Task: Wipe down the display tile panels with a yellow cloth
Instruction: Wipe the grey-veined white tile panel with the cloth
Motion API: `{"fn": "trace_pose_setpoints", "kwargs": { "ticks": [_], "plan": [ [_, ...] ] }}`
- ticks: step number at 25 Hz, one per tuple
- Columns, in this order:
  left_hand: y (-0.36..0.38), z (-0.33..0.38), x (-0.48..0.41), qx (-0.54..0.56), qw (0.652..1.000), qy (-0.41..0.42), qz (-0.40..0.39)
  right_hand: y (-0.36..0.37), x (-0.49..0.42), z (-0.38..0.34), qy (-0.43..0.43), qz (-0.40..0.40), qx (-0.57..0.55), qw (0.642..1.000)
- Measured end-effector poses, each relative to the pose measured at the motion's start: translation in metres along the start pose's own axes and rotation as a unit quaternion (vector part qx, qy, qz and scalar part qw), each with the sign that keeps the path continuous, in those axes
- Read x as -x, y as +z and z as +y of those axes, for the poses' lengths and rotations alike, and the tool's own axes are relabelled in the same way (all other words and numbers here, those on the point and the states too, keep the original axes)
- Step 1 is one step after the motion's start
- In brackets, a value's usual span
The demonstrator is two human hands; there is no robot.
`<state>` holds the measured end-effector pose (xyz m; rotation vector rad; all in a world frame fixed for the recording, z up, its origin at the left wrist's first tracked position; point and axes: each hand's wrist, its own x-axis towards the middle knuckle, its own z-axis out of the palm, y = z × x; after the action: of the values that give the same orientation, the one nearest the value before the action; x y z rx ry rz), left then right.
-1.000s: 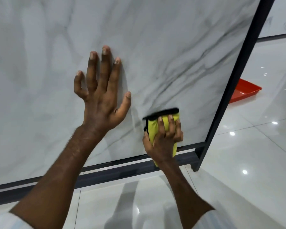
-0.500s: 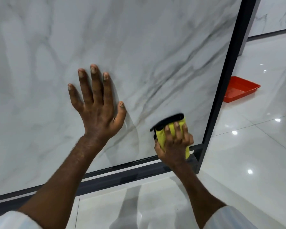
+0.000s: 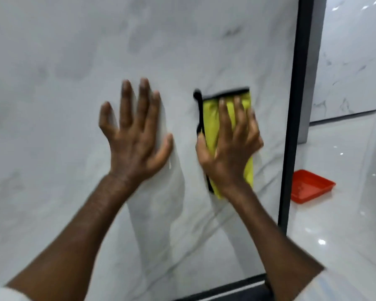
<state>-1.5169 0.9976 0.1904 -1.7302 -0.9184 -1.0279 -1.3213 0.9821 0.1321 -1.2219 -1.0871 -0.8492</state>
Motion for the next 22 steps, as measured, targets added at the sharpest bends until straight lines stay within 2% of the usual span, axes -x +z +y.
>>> {"fn": "trace_pose_setpoints", "kwargs": {
  "ticks": [3,5,8,11,12,15,18,20,22],
  "plan": [
    [0.007,0.007,0.011,-0.002,1.000,0.009,-0.021,0.004,-0.137,-0.031,0.003,0.014,0.002,1.000],
    [0.001,0.003,0.008,0.037,0.999,-0.002,0.007,0.002,-0.170,-0.040,-0.013,0.008,0.005,1.000],
    [-0.014,0.003,-0.028,0.130,0.988,0.020,0.077,0.000,-0.130,-0.026,-0.024,0.015,0.024,0.999],
    [-0.015,0.001,-0.083,0.114,0.990,0.018,0.081,-0.001,-0.077,-0.013,-0.029,-0.019,0.040,0.999],
    [-0.011,0.003,-0.090,0.078,0.995,0.010,0.067,0.000,-0.089,-0.014,-0.023,-0.022,0.039,0.999],
    [0.004,0.006,-0.083,0.002,0.999,0.028,0.042,0.000,-0.198,-0.039,0.001,-0.027,0.024,0.999],
    [0.003,0.004,-0.083,0.014,0.997,0.033,0.069,-0.004,-0.270,-0.040,-0.028,-0.031,0.037,0.998],
    [-0.005,0.013,-0.096,0.054,0.994,0.038,0.090,-0.003,-0.247,-0.023,-0.031,-0.004,0.048,0.998],
    [-0.006,0.030,-0.110,0.087,0.990,0.054,0.101,-0.003,-0.184,-0.001,0.006,0.009,0.062,0.998]
  ]
}}
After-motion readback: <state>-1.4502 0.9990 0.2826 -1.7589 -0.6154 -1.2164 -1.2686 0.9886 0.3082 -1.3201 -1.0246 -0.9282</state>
